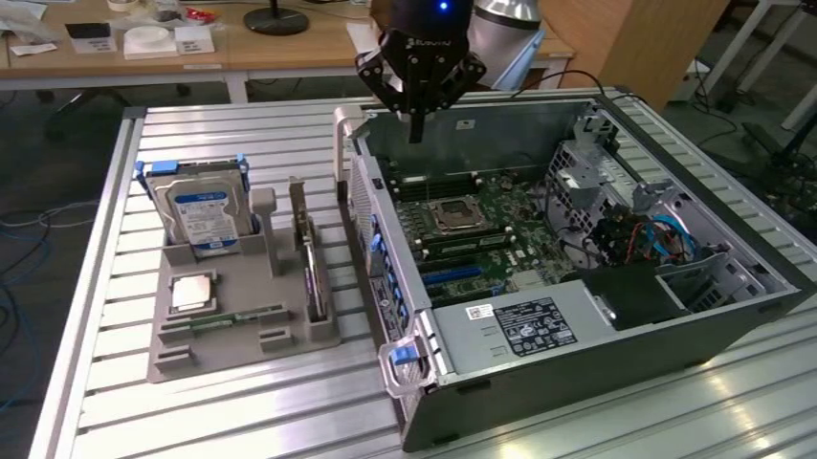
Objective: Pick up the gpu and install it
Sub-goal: 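Reach for the gpu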
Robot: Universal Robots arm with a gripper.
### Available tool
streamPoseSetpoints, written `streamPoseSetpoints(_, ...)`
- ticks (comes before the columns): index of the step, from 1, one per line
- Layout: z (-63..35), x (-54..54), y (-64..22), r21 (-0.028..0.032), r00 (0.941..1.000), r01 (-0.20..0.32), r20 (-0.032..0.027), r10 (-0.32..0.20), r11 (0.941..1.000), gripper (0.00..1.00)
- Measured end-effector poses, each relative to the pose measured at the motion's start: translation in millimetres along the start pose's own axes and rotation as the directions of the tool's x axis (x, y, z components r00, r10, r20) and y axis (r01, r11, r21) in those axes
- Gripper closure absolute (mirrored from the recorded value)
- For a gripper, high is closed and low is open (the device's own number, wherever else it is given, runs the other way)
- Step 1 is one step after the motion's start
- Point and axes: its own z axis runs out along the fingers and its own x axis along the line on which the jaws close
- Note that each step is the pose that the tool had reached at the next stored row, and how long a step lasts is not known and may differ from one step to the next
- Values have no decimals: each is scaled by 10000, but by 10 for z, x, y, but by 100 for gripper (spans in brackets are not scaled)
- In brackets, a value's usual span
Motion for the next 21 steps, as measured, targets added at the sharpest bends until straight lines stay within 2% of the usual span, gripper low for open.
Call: streamPoseSetpoints(21, -4, 299, -22, 0, 10000, 1, -2, -1, 10000, 89)
